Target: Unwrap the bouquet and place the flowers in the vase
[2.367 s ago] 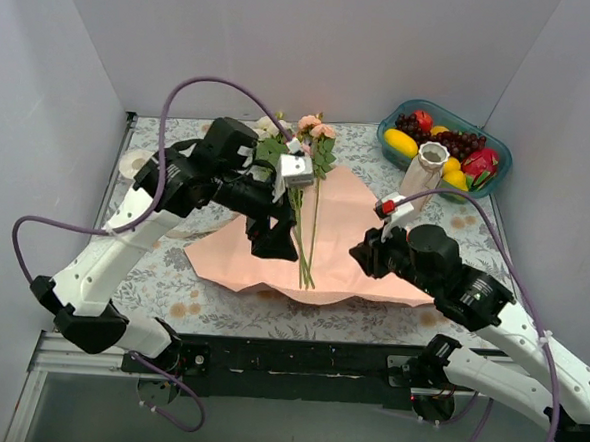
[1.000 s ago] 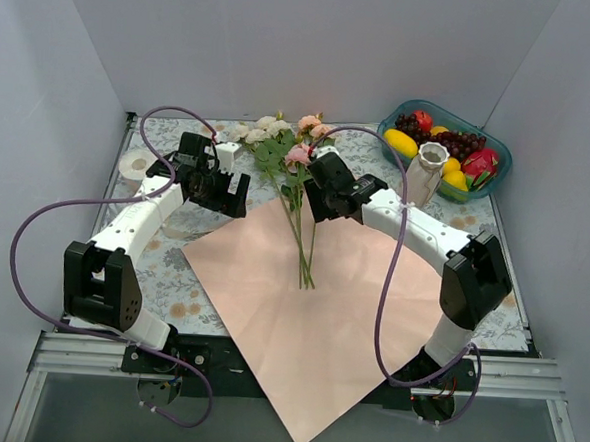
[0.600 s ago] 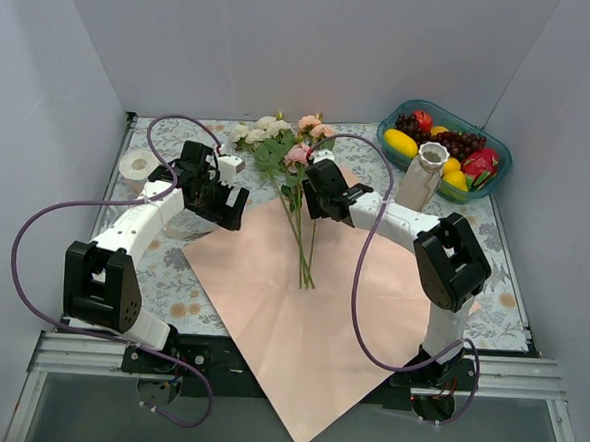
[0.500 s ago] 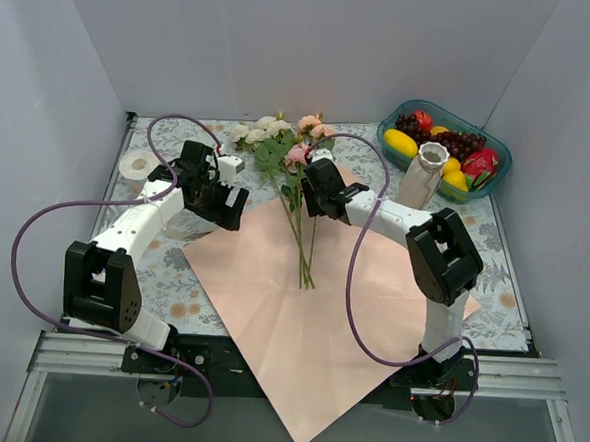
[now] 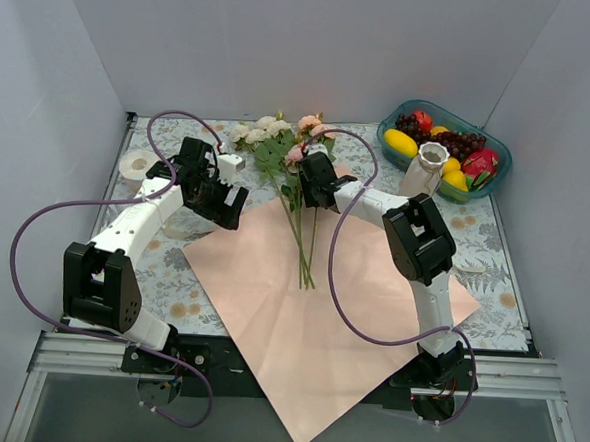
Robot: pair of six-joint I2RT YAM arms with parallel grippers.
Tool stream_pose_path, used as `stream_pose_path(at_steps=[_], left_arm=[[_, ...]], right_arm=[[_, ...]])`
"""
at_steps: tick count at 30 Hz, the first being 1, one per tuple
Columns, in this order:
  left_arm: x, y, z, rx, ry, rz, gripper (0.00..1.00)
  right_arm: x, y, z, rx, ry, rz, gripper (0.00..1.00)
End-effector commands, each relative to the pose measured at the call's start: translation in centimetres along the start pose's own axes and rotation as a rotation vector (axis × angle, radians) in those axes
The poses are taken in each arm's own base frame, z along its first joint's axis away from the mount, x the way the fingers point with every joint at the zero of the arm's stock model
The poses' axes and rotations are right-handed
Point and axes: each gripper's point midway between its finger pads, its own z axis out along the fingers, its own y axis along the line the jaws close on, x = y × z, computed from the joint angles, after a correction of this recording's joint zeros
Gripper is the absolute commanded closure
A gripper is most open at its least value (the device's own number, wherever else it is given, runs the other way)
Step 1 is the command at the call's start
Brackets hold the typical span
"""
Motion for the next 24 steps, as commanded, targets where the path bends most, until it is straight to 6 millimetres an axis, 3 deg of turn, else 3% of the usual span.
stream_pose_path(at_steps=[1,3,6,15,16,17,18,21,24], left_arm=[[-1.4,-0.3,-1.8,-0.004,-0.058,0.026,0.11],[-1.4,-0.3,-1.9,-0.002,-0.062,0.027,0.11],[-1.3,-1.0,-2.3,0.025,-0.066,0.039,0.1],[-1.3,-1.0,-3.8,0.003,-0.084,0.054,0.1],[-1.4,-1.1,-4.2,0.001,-0.095,0.056,0.1],[-1.3,-1.1,-4.3,-0.003,-0.098,0.058,0.1],[-1.4,-1.1,-4.4,-0.006,-0.1,0.06,0.1],[-1.4,-1.0,-4.9,-0.02,-0.114,0.072,0.1],[-1.6,-0.9,-5.4,-0.029,-0.127,0.085,0.1]], right_arm=[[-2.8,0.5,0.2,-0.011,-0.067,0.018,0.51],[-1.9,0.7,0.3,-0.026,-0.056,0.027,0.56],[-2.1,0.8,0.1,-0.038,-0.092,0.044,0.7],[0.3,0.6,1.0,-0.022,-0.013,0.031,0.68],[0.5,0.5,1.0,-0.018,-0.005,0.03,0.71],[0.5,0.5,0.9,-0.017,-0.004,0.029,0.86],[0.3,0.4,0.8,-0.012,-0.006,0.031,0.98],[-1.3,-0.1,-0.7,-0.003,-0.037,0.037,0.99],[-5.0,-0.9,-3.8,0.004,-0.124,0.049,0.99]])
